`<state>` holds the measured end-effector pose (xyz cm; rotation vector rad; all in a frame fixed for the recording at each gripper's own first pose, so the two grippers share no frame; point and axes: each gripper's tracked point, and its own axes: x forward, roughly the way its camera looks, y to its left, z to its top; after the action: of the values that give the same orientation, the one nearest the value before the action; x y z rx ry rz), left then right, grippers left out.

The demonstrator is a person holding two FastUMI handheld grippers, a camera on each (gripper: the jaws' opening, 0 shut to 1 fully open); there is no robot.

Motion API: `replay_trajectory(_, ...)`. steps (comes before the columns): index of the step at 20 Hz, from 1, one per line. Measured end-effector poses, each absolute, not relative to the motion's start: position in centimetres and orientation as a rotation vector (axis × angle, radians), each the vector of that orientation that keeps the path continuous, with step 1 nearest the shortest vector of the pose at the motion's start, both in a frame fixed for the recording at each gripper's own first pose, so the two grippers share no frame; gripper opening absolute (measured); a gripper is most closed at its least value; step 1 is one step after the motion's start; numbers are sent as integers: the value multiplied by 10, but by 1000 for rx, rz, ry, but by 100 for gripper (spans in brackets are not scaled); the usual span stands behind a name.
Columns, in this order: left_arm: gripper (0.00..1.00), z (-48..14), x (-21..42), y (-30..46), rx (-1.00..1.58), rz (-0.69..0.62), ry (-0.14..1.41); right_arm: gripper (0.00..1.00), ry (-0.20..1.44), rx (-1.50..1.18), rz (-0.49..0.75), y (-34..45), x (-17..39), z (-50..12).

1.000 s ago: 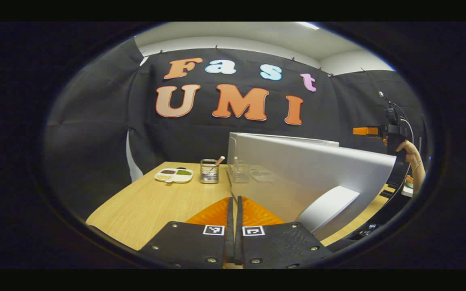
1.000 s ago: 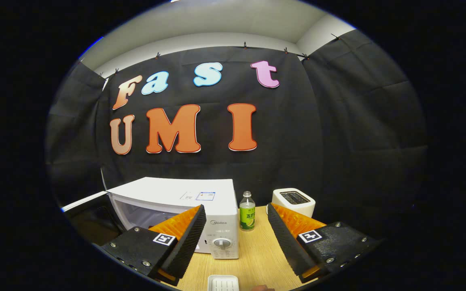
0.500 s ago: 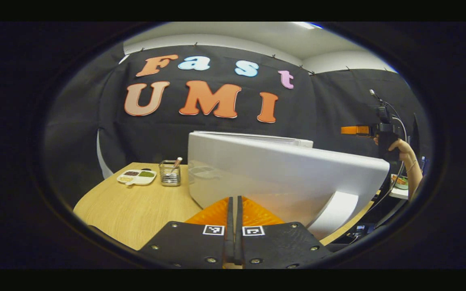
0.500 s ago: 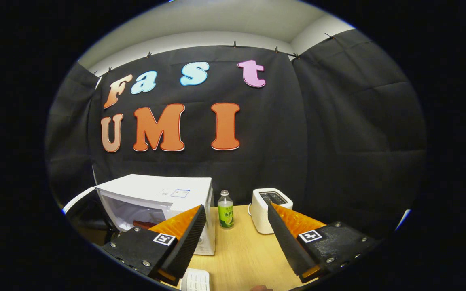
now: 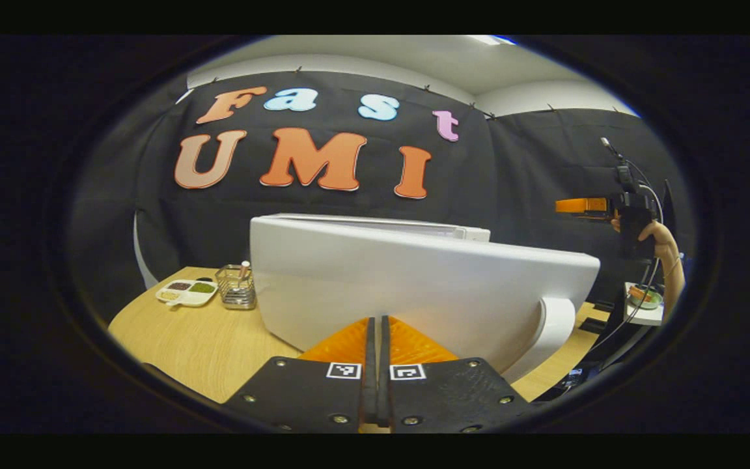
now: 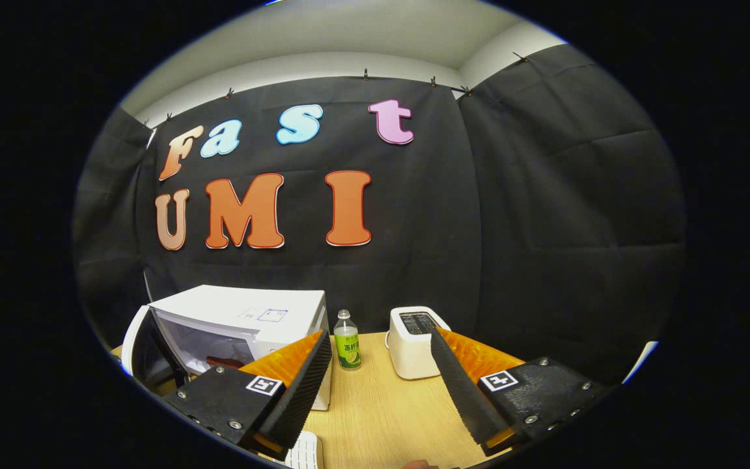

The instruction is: Open the microwave oven with the left hand, put the food in, and close the microwave oven.

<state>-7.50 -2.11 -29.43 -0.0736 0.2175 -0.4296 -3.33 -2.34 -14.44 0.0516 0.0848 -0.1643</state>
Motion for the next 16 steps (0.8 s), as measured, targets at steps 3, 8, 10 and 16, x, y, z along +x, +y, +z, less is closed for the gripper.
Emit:
replay_trajectory(3,2,-295,-56,-38,-78,-431,207,95,85,50,-170,-30,-36,-144)
replay_trajectory(8,1,-297,-23,-64,-93,-423,201,95,90,77,-188,-43,-38,-148)
replay_trajectory(10,1,-296,-10,-68,-94,-412,197,94,96,76,-205,-52,-39,-151)
replay_trajectory(16,1,-301,30,-93,-86,-344,162,95,114,108,-250,-74,-47,-158)
